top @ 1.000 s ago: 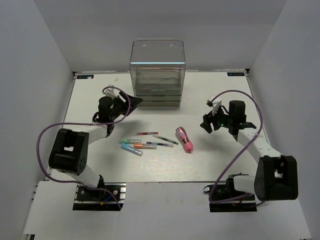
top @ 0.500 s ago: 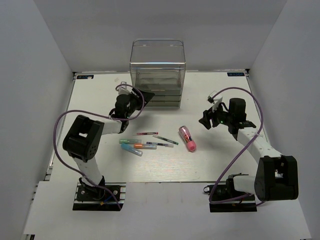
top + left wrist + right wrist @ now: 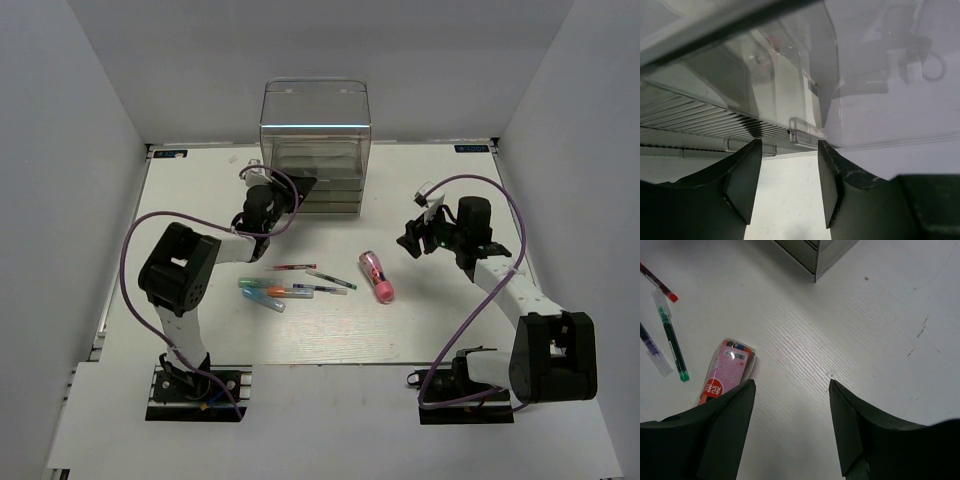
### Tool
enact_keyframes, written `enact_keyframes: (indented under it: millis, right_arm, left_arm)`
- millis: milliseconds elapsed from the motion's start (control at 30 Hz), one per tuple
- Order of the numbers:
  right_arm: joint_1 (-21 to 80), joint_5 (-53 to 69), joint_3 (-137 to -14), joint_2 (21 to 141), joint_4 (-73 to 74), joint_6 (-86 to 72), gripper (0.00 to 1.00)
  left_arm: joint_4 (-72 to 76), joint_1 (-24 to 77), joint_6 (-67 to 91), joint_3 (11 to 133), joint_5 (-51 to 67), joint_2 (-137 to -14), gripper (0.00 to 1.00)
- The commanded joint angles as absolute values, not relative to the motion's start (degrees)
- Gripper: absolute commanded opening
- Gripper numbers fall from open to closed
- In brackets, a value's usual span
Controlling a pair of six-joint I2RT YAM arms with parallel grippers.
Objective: Sort the stationery into containers
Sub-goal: Pick up the storage box at the center of the board.
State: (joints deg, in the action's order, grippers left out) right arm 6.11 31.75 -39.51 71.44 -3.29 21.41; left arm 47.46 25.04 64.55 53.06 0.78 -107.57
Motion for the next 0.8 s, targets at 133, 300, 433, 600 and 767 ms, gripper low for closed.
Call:
enact_keyframes:
  millis: [133,300,433,600,767]
  right_arm:
    - [6.42,32.78,-39.11,69.79,-5.63,21.97,0.66]
    - [6.59,32.96,-38.94,69.7,-5.62,21.97,0.65]
    - [6.68,33.22,-38.76,69.52,-5.45,22.15,0.62]
    - [7.12,34.36,-38.5,69.0,-4.75,23.73,0.58]
    - [8.26,36.38,-37.88,68.29,-3.0,27.33,0.56]
  left_arm:
    - [49.92,25.49,68.47,54.84,-5.09,-107.93,0.49]
    - [51.94,25.49,70.75,54.84,-5.62,-109.16,0.4]
    - [52.99,25.49,71.36,54.84,-5.62,-109.16,0.22]
    - [54.76,25.49,71.89,51.51,-4.92,-108.54,0.1]
    - [56.87,25.49,71.89,49.49,-1.85,-105.22,0.09]
